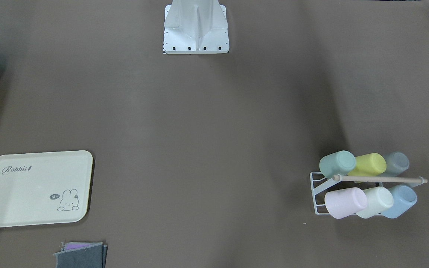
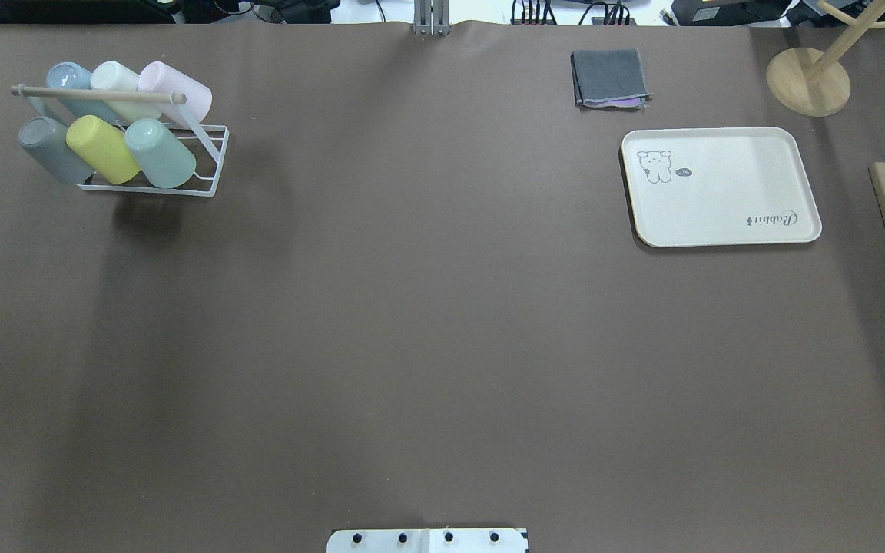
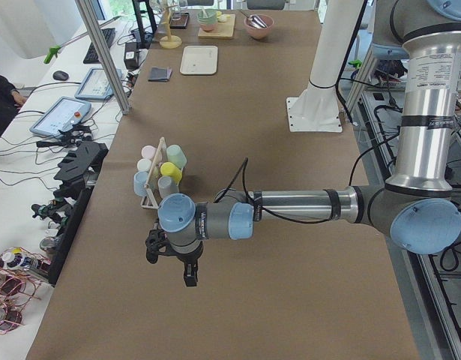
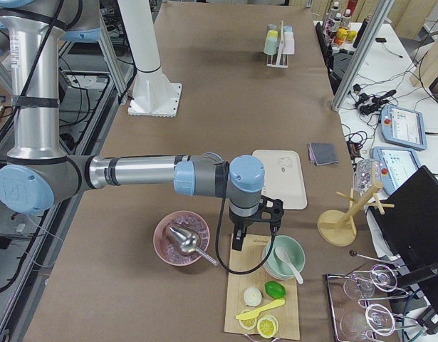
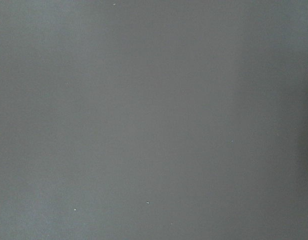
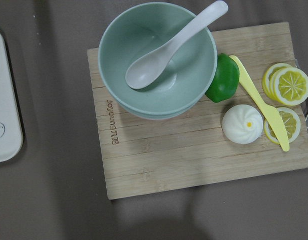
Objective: Pick up and place green cup on tray
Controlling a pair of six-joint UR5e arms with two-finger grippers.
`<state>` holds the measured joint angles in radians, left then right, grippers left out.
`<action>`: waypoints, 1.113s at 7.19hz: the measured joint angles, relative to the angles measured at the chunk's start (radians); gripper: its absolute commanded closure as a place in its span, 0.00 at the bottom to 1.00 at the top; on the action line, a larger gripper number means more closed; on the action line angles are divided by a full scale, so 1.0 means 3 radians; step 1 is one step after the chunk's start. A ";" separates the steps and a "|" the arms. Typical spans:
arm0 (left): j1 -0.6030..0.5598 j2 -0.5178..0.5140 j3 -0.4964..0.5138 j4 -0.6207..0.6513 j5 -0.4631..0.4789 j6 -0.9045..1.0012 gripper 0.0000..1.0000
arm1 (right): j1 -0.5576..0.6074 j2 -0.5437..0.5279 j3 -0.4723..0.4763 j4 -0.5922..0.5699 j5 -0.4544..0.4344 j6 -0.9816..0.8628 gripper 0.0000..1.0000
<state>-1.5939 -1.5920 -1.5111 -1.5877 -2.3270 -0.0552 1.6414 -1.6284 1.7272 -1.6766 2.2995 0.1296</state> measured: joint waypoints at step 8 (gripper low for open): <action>0.0005 0.0004 0.0046 0.0005 -0.0001 0.0003 0.02 | 0.0027 -0.0050 0.0041 0.0000 0.0027 -0.0006 0.00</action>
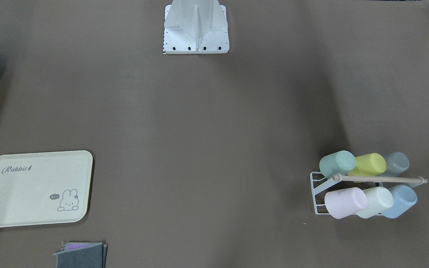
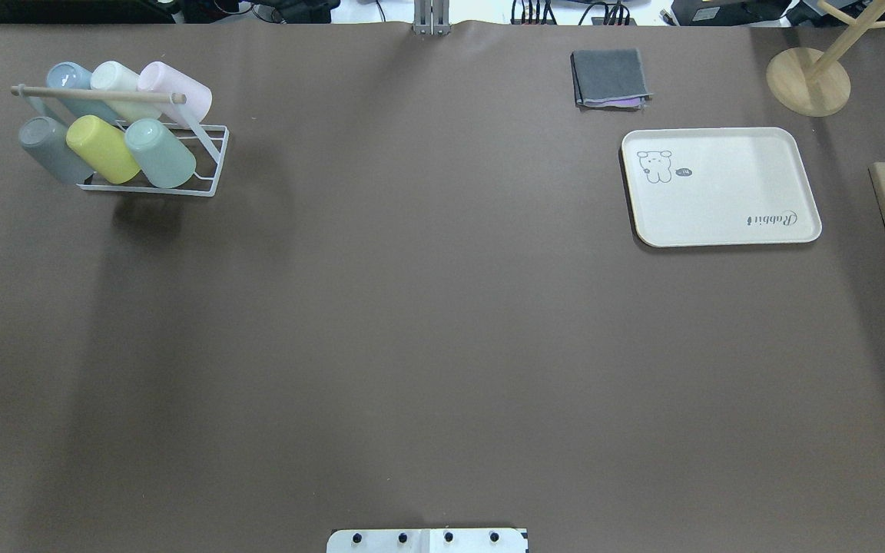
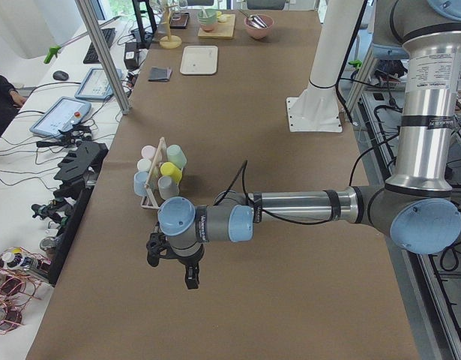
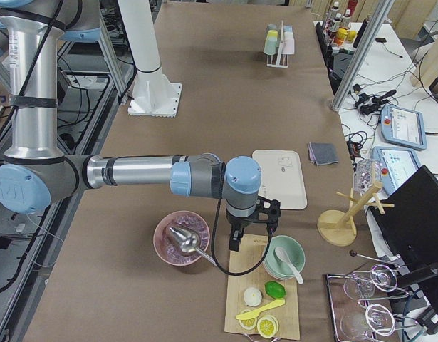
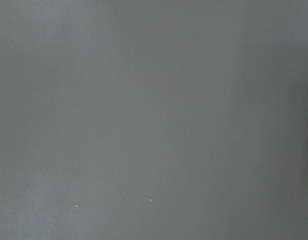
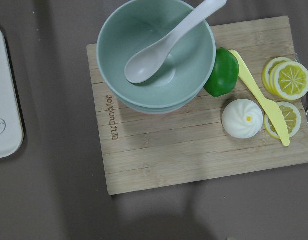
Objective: Pick up and place green cup on tray
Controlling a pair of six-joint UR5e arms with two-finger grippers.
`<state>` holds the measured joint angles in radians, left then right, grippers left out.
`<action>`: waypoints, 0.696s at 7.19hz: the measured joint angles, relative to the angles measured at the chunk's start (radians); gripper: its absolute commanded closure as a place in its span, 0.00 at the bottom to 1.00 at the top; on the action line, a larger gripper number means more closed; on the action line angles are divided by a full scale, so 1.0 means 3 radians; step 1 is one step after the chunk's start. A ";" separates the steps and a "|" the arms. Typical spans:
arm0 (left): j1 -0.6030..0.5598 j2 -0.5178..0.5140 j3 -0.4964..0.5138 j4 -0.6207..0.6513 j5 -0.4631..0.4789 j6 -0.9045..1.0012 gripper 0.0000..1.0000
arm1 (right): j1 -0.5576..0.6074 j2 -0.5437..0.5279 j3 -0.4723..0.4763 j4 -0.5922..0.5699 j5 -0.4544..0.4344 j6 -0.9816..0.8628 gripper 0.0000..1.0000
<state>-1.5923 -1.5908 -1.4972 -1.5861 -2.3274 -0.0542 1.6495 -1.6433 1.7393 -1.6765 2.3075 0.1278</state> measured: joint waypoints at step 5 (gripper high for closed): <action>-0.0001 -0.0023 -0.0021 0.0000 -0.0001 -0.0003 0.02 | 0.0028 0.0003 0.0027 0.0002 -0.0016 -0.0002 0.00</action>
